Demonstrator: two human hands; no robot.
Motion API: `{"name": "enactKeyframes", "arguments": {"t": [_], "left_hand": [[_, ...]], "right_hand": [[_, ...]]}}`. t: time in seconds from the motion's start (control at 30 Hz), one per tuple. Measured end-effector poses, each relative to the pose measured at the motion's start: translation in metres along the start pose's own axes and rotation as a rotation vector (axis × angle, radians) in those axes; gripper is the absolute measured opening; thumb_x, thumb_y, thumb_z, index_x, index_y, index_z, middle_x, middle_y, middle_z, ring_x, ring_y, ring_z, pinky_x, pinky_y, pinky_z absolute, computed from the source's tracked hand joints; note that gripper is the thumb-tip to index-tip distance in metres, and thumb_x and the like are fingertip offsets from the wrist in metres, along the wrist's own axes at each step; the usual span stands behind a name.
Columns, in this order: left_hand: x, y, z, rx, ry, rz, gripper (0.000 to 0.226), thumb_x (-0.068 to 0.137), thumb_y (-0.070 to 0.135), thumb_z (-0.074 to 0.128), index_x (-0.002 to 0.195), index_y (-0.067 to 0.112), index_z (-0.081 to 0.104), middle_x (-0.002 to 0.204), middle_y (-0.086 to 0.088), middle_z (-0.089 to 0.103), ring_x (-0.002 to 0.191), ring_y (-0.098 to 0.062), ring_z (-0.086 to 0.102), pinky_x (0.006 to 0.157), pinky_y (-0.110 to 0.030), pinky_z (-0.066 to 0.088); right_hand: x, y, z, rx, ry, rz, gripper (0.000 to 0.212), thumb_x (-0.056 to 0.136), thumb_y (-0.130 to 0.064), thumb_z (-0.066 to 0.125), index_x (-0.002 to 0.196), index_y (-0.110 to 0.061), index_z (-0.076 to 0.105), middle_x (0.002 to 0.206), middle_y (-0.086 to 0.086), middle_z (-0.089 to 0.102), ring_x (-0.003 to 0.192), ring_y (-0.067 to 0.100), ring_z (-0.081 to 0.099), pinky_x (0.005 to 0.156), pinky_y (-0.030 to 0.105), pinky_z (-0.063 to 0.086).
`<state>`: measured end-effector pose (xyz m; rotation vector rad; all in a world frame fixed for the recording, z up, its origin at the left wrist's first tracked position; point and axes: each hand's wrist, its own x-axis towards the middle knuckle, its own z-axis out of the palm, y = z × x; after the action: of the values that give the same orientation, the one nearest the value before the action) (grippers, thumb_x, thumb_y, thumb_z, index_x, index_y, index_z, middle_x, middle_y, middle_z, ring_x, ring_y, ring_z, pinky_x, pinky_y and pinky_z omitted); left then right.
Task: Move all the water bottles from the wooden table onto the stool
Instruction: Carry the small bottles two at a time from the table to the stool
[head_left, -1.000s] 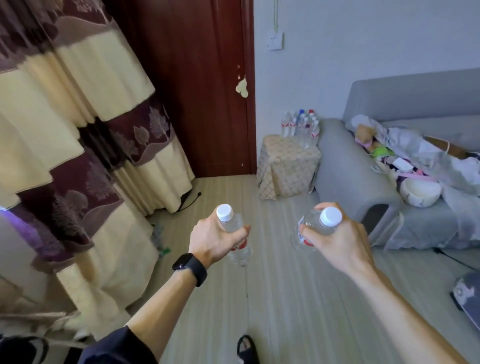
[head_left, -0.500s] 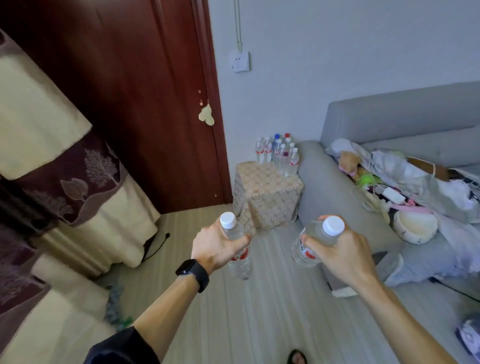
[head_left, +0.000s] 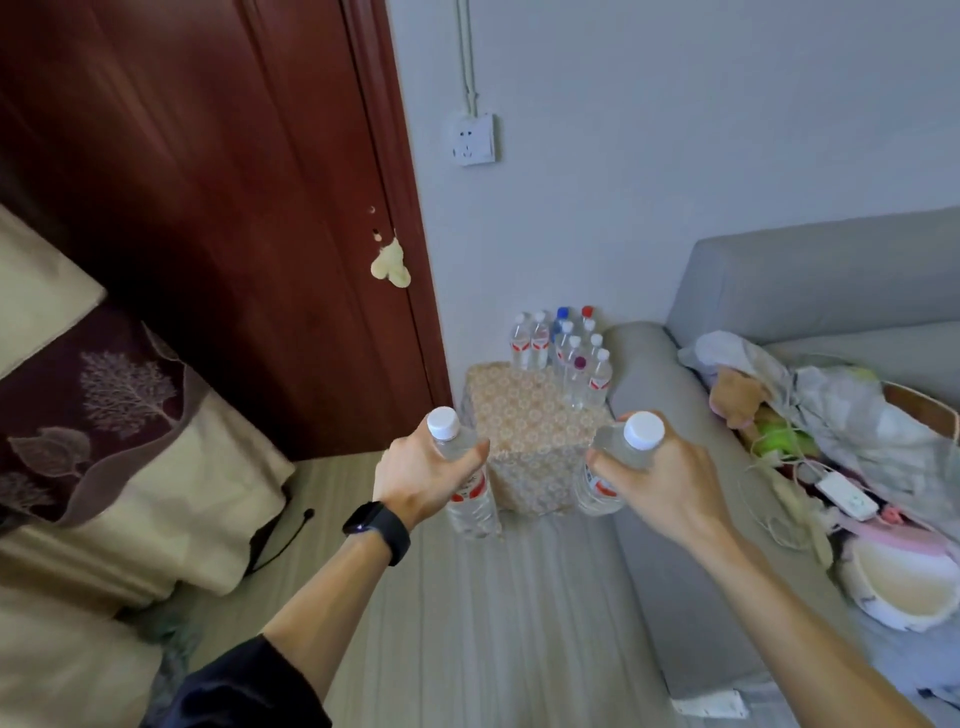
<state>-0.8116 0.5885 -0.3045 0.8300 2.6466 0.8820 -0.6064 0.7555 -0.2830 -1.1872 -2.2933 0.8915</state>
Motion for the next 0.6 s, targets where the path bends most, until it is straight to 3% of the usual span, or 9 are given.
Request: {"name": "enactKeyframes", "arguments": {"t": [0.33,0.47,0.6], "left_hand": [[0.179,0.008,0.043,-0.022,-0.081,0.006,0.062,0.067,0.086,0.045,0.094,0.033,0.06,0.08,0.01,0.069,0.079,-0.016,0.068,0.073,-0.039,0.06],[0.242,0.01,0.066,0.003,-0.157,0.0,0.064,0.069,0.087,0.042,0.093,0.03,0.059,0.078,0.01,0.068,0.077,-0.016,0.067,0.072,-0.039,0.059],[0.292,0.015,0.096,0.022,-0.212,-0.034,0.063,0.072,0.087,0.043,0.098,0.031,0.057,0.08,0.009,0.07,0.079,-0.017,0.068,0.073,-0.038,0.059]], "right_hand": [[0.16,0.016,0.056,0.013,-0.008,0.075,0.061,0.059,-0.076,0.059,0.099,-0.031,0.063,0.084,-0.011,0.071,0.088,0.022,0.067,0.07,0.031,0.046],[0.207,0.03,0.074,-0.006,-0.062,0.145,0.046,0.071,-0.061,0.074,0.103,-0.029,0.064,0.086,-0.011,0.07,0.088,0.019,0.067,0.072,0.031,0.047],[0.252,0.049,0.092,0.014,-0.114,0.236,0.04,0.072,-0.058,0.074,0.099,-0.03,0.064,0.084,-0.01,0.069,0.082,0.018,0.065,0.069,0.03,0.045]]}}
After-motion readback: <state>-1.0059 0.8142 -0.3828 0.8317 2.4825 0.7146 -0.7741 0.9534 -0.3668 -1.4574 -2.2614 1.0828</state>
